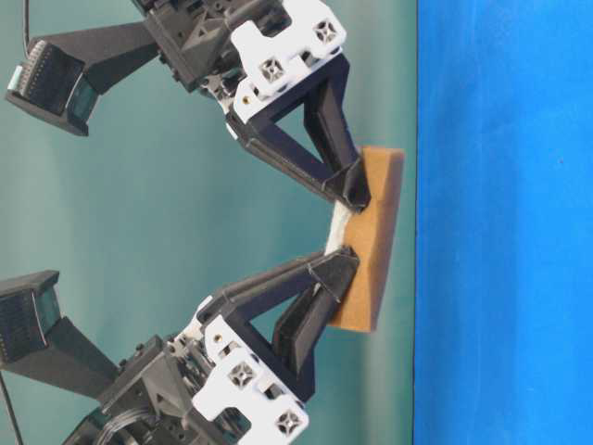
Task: Hand over the sponge with the left arm and wipe it with the right arm.
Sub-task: 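Open the left gripper and pull it back to the left, then move the held sponge back and forth with the right gripper in a wiping motion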
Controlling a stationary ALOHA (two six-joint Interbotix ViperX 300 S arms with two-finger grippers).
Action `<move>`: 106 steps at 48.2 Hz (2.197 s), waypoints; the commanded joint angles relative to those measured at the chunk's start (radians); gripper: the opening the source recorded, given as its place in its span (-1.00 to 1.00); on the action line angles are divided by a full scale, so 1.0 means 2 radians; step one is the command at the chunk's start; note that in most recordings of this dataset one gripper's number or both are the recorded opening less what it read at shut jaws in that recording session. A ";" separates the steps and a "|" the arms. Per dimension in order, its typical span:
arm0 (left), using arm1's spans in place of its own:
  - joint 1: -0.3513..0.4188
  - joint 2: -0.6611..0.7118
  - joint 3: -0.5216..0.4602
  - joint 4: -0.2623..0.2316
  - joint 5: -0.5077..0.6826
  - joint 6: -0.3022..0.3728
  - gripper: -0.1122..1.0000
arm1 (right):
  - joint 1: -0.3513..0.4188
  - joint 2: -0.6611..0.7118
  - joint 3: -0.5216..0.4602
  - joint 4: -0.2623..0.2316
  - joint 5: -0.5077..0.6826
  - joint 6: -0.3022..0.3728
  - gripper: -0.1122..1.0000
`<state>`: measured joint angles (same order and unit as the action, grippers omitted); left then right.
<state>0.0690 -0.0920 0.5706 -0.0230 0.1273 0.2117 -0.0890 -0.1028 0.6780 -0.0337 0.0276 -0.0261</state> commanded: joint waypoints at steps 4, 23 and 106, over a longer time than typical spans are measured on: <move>-0.004 -0.013 -0.006 0.000 -0.008 0.000 -0.51 | -0.002 -0.005 -0.008 -0.002 0.003 -0.001 -0.39; -0.020 -0.069 0.022 -0.001 -0.008 -0.014 0.70 | -0.004 -0.025 0.002 -0.002 0.003 0.000 -0.39; -0.041 -0.285 0.173 -0.001 -0.035 -0.031 0.86 | -0.051 0.123 0.028 0.000 -0.051 0.004 -0.39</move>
<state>-0.0107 -0.6596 0.9281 -0.0230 0.0660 0.1503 -0.1381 0.1519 0.7394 -0.0337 -0.0706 -0.0123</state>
